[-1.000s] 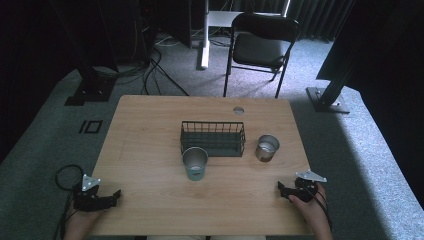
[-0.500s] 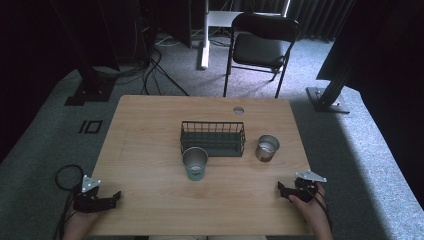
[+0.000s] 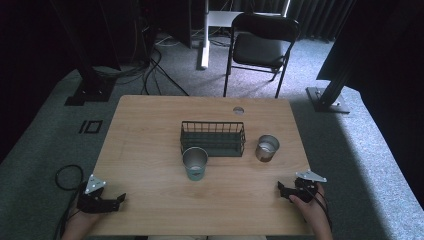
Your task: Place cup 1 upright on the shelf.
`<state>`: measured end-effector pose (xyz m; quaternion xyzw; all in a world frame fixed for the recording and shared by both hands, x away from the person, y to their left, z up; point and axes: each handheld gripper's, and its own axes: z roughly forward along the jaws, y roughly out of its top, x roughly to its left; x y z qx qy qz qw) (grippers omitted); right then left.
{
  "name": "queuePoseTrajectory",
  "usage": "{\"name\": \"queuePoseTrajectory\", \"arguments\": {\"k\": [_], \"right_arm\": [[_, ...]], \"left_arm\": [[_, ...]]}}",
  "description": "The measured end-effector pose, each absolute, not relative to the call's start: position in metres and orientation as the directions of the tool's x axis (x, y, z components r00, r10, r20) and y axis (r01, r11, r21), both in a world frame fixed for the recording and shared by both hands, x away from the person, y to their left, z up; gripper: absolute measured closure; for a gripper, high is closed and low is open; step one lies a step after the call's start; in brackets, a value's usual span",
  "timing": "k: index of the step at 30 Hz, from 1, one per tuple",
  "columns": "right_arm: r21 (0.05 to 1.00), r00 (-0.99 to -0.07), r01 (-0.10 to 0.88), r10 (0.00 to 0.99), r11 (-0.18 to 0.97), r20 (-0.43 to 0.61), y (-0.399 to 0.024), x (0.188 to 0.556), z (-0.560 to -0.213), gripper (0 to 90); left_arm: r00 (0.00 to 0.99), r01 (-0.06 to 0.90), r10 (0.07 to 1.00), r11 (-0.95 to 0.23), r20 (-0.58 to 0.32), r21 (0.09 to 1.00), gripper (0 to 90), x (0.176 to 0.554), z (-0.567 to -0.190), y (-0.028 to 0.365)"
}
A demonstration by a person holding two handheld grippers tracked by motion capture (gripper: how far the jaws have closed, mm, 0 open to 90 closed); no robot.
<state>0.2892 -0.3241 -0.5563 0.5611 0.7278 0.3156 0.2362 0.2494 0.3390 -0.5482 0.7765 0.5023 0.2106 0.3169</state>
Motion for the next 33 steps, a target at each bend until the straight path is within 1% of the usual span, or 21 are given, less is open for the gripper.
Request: {"name": "queuePoseTrajectory", "arguments": {"k": [17,20,33], "right_arm": [[0.725,-0.258,0.668,0.966,0.171,0.01,-0.324,0.289,-0.556,11.7],[0.725,-0.259,0.668,0.966,0.171,0.01,-0.324,0.289,-0.556,11.7],[0.725,-0.259,0.667,0.966,0.171,0.01,-0.324,0.289,-0.556,11.7]], "left_arm": [[0.52,0.583,0.854,-0.363,0.009,0.727,2.2,0.253,-0.539,0.31],[0.532,0.582,0.847,-0.361,-0.005,0.728,2.2,0.253,-0.539,0.307],[0.592,0.527,0.806,-0.395,0.008,0.753,2.2,0.259,-0.531,0.285]]}}
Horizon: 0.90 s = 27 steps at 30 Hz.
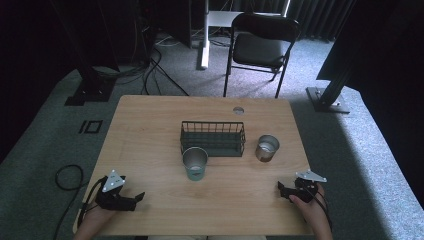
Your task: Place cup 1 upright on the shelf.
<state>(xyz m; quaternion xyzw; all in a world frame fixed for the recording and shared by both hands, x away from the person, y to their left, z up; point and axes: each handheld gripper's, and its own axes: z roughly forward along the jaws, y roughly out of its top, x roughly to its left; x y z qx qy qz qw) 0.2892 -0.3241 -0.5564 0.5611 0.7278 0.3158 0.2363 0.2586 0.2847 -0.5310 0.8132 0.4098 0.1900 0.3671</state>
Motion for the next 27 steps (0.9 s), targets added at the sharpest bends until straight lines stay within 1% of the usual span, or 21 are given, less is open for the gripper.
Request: {"name": "queuePoseTrajectory", "arguments": {"k": [10,27], "right_arm": [[0.725,-0.259,0.668,0.966,0.17,0.011,-0.324,0.289,-0.556,11.7],[0.725,-0.259,0.668,0.966,0.171,0.011,-0.324,0.289,-0.556,11.7]], "left_arm": [[0.655,0.487,0.755,-0.427,0.005,0.762,2.2,0.267,-0.525,0.258],[0.717,0.441,0.697,-0.449,-0.005,0.777,2.2,0.281,-0.523,0.223]]}}
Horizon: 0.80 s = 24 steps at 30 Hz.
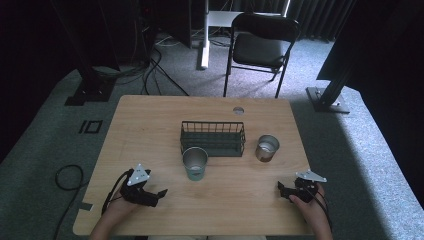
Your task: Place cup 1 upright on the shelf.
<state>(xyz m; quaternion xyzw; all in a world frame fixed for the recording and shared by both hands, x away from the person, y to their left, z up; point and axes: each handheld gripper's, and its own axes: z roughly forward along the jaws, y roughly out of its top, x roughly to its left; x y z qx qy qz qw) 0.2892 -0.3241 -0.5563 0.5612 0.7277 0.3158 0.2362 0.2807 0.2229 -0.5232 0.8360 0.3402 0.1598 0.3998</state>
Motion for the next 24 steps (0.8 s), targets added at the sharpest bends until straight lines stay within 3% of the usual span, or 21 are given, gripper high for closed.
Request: {"name": "queuePoseTrajectory", "arguments": {"k": [24], "right_arm": [[0.725,-0.258,0.668,0.966,0.17,0.011,-0.324,0.289,-0.556,11.7]], "left_arm": [[0.792,0.351,0.61,-0.452,-0.003,0.82,2.3,0.297,-0.508,0.175]]}}
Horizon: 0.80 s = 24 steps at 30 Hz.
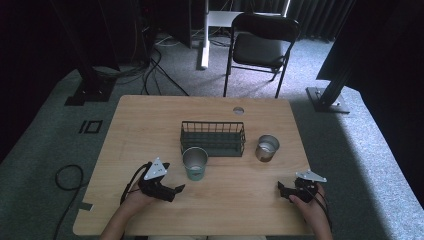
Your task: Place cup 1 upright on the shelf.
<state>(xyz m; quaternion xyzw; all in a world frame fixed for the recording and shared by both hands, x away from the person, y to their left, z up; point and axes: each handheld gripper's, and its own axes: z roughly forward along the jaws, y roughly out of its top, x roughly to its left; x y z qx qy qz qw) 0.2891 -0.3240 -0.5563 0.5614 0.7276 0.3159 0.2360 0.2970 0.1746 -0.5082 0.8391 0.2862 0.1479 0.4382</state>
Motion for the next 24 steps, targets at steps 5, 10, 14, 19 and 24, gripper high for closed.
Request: {"name": "queuePoseTrajectory", "arguments": {"k": [5,10,14,19,24], "right_arm": [[0.725,-0.259,0.668,0.966,0.171,0.011,-0.324,0.289,-0.556,11.7],[0.724,-0.258,0.668,0.966,0.17,0.011,-0.324,0.289,-0.556,11.7],[0.724,-0.258,0.668,0.966,0.17,0.011,-0.324,0.289,-0.556,11.7],[0.725,-0.259,0.668,0.966,0.171,0.011,-0.324,0.289,-0.556,11.7],[0.724,-0.258,0.668,0.966,0.17,0.011,-0.324,0.289,-0.556,11.7]], "left_arm": [[0.797,0.345,0.604,-0.445,-0.008,0.826,2.3,0.301,-0.508,0.168],[0.8,0.335,0.6,-0.444,-0.002,0.831,2.3,0.305,-0.507,0.162],[0.805,0.332,0.594,-0.441,-0.006,0.834,2.3,0.307,-0.506,0.157],[0.807,0.333,0.59,-0.426,-0.02,0.841,2.3,0.312,-0.504,0.15],[0.808,0.337,0.59,-0.437,-0.017,0.834,2.3,0.316,-0.506,0.142]]}}
